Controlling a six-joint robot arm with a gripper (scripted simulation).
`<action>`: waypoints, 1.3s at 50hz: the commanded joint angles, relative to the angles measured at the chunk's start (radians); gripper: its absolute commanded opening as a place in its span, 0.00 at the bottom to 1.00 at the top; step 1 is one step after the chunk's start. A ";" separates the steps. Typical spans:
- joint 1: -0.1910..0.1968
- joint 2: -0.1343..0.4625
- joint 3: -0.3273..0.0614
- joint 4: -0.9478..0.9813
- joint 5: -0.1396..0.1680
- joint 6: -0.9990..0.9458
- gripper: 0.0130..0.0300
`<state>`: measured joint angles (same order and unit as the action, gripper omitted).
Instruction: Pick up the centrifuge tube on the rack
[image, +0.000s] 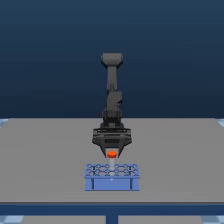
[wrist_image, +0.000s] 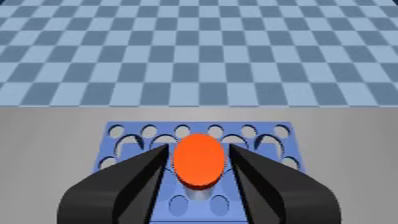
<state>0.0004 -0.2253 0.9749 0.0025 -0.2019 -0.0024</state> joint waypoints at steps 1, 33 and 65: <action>0.000 0.011 0.006 0.000 -0.041 0.000 1.00; 0.000 0.017 0.009 0.000 -0.050 0.000 0.00; 0.000 -0.047 -0.025 0.001 0.051 -0.001 0.00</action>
<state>0.0000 -0.2642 0.9561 0.0033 -0.1796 -0.0034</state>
